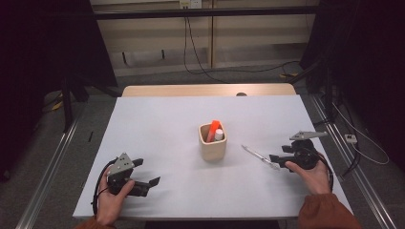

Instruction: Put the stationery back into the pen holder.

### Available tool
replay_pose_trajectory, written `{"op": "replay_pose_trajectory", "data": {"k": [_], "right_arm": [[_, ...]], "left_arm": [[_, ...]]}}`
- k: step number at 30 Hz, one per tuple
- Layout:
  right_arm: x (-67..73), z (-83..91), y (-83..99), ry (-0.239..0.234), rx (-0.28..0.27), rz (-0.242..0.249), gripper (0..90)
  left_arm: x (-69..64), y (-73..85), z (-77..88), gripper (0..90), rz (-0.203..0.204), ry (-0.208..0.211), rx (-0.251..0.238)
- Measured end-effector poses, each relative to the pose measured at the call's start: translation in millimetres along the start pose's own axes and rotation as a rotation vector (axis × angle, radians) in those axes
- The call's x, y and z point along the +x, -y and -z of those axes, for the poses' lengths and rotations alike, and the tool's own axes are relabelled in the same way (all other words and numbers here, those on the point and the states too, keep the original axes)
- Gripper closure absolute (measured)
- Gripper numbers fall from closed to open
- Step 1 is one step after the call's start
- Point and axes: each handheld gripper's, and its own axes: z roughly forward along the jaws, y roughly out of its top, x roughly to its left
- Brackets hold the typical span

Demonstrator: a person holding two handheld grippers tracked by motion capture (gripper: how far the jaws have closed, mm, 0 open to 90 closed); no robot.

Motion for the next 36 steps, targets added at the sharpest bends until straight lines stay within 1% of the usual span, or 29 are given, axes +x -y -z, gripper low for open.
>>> {"op": "replay_pose_trajectory", "data": {"k": [2, 3, 4, 5, 7, 8, 9, 10, 12, 14, 15, 17, 18, 19, 20, 21, 22, 23, 24, 26, 28, 30, 32, 33, 35, 36], "right_arm": [[2.7, -0.4, -2.1, -0.011, 0.000, 0.022, 25.2], [4.1, -1.0, -3.2, -0.010, 0.001, 0.031, 23.2], [5.7, -2.1, -4.5, -0.001, 0.003, 0.041, 20.7], [7.0, -3.5, -5.8, 0.006, 0.013, 0.047, 20.5], [9.5, -6.6, -8.0, -0.005, 0.018, 0.067, 23.6], [11.1, -8.0, -9.1, -0.003, 0.016, 0.078, 22.8], [12.5, -9.6, -10.6, 0.010, 0.013, 0.090, 19.9], [14.3, -11.1, -12.5, 0.022, 0.016, 0.088, 16.4], [17.0, -14.5, -17.2, 0.013, 0.028, 0.077, 16.6], [20.0, -18.6, -22.0, 0.020, 0.034, 0.090, 16.3], [21.2, -21.0, -24.3, 0.017, 0.038, 0.087, 16.6], [22.2, -26.6, -30.1, -0.009, 0.065, 0.100, 18.7], [22.5, -29.3, -33.2, -0.021, 0.081, 0.098, 18.2], [22.8, -31.9, -36.1, -0.029, 0.090, 0.102, 20.1], [22.4, -34.7, -39.1, -0.052, 0.111, 0.110, 22.0], [22.0, -37.7, -41.6, -0.066, 0.124, 0.110, 20.7], [21.8, -40.6, -43.4, -0.070, 0.133, 0.109, 21.4], [21.1, -43.8, -45.0, -0.073, 0.146, 0.118, 22.8], [20.9, -46.6, -46.7, -0.076, 0.166, 0.121, 22.8], [20.3, -50.6, -49.9, -0.078, 0.191, 0.130, 25.8], [20.2, -53.6, -53.1, -0.074, 0.210, 0.146, 28.1], [19.7, -56.7, -55.3, -0.086, 0.222, 0.162, 32.9], [20.2, -61.1, -57.4, -0.087, 0.249, 0.186, 34.3], [20.9, -63.1, -58.6, -0.093, 0.259, 0.186, 36.1], [23.1, -66.1, -61.5, -0.095, 0.264, 0.201, 40.5], [24.3, -67.6, -63.2, -0.104, 0.265, 0.212, 42.5]], "left_arm": [[0.4, 0.0, 0.4, 5.7, 0.002, -0.006, -0.003], [0.4, -0.3, 1.1, 5.7, 0.004, -0.012, 0.001], [0.7, -0.2, 1.3, 5.7, 0.008, -0.009, -0.004], [0.6, -0.3, 1.7, 5.7, 0.012, -0.015, -0.004], [1.3, -0.1, 1.7, 5.7, 0.008, -0.018, -0.005], [1.0, 0.0, 1.7, 5.7, 0.013, -0.017, -0.001], [1.0, 0.1, 1.4, 5.7, 0.011, -0.017, -0.004], [1.0, 0.0, 1.5, 5.7, 0.009, -0.018, -0.002], [1.1, 0.0, 1.7, 5.7, 0.008, -0.019, -0.001], [1.5, 0.2, 2.0, 5.8, 0.008, -0.020, -0.001], [1.1, 0.3, 1.9, 5.8, 0.015, -0.020, -0.001], [1.0, 0.5, 1.5, 5.8, 0.019, -0.020, -0.002], [1.3, 0.5, 1.4, 5.8, 0.016, -0.020, -0.001], [1.2, 0.6, 1.4, 5.8, 0.017, -0.020, -0.001], [1.4, 0.7, 1.3, 5.8, 0.016, -0.016, 0.000], [1.6, 0.8, 1.3, 5.8, 0.016, -0.015, 0.002], [1.9, 0.8, 1.3, 5.8, 0.012, -0.017, 0.002], [1.8, 0.9, 1.3, 5.8, 0.017, -0.015, 0.000], [2.0, 0.9, 1.2, 5.8, 0.014, -0.015, -0.001], [2.1, 0.8, 1.3, 5.8, 0.012, -0.016, 0.002], [1.8, 0.9, 0.9, 5.8, 0.011, -0.018, 0.003], [1.6, 0.9, 0.5, 5.8, 0.015, -0.015, 0.005], [1.5, 1.0, 0.4, 5.8, 0.015, -0.015, 0.007], [1.6, 1.0, 0.3, 5.8, 0.015, -0.014, 0.009], [1.6, 1.1, 0.2, 5.9, 0.015, -0.012, 0.009], [1.6, 1.1, 0.3, 5.9, 0.013, -0.011, 0.010]]}}
